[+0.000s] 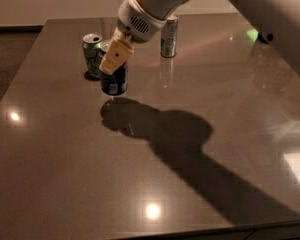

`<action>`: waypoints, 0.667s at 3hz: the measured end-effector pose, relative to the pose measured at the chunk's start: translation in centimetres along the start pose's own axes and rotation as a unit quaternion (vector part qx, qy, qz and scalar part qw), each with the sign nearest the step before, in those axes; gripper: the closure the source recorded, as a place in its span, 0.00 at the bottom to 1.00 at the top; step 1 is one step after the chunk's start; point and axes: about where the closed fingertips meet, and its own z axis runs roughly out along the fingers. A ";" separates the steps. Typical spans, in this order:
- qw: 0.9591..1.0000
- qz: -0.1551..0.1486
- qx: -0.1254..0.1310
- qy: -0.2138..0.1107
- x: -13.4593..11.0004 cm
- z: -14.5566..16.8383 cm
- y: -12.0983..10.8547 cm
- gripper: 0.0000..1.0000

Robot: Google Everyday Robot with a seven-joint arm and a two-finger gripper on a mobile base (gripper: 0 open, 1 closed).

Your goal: Move pepsi can near green can

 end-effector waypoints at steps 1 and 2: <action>1.000 0.007 0.016 0.009 -0.8 1.3 -1.6 1.00; 0.999 0.007 0.031 0.037 -0.5 3.4 -3.8 1.00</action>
Offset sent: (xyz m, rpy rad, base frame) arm 0.0662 0.0200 -0.0341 -0.1238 -0.0389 -0.0789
